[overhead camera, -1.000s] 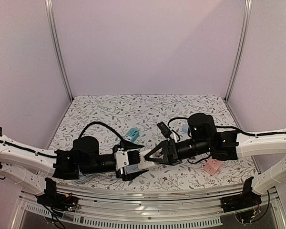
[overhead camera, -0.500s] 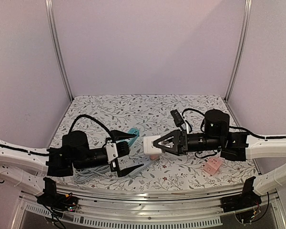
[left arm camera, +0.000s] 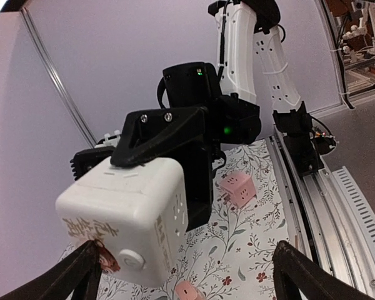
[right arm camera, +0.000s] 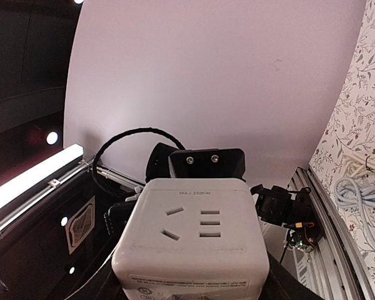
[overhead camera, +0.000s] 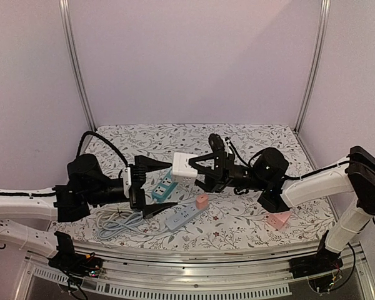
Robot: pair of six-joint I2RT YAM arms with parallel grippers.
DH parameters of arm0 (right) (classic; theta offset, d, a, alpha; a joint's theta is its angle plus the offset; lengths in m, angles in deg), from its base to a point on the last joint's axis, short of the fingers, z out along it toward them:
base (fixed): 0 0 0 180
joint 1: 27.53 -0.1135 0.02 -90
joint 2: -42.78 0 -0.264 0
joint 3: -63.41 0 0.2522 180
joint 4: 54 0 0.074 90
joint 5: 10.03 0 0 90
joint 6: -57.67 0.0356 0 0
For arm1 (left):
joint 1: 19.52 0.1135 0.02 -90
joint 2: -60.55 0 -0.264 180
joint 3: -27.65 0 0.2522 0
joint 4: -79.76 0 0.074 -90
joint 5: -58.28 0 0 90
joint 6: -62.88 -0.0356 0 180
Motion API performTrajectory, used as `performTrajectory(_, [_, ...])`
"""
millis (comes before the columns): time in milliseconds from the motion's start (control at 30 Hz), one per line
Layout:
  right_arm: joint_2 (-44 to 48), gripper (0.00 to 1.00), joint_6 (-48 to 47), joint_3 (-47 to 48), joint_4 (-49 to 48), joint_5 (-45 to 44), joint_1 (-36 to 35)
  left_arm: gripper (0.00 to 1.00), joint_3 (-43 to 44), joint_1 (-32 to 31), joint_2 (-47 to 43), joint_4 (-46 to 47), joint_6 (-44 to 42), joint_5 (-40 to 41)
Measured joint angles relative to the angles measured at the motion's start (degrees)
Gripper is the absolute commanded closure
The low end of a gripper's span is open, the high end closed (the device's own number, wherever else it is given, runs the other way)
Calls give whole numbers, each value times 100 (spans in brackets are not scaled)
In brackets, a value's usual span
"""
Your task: Insert the plug
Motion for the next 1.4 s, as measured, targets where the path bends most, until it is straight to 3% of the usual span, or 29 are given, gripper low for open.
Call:
performTrajectory(300, [-302, 100, 686, 343, -535, 256, -177, 13, 446, 275, -271, -173, 11, -442])
performTrajectory(700, [-339, 100, 1021, 758, -649, 599, -560, 26, 1156, 551, -304, -1375, -190, -1200])
performTrajectory(1200, [-343, 100, 459, 765, -83, 472, -638, 26, 1198, 551, -299, -1690, -68, -1386])
performTrajectory(1400, [-341, 100, 229, 765, 103, 398, -638, 39, 1198, 544, -299, -1644, 111, -1467])
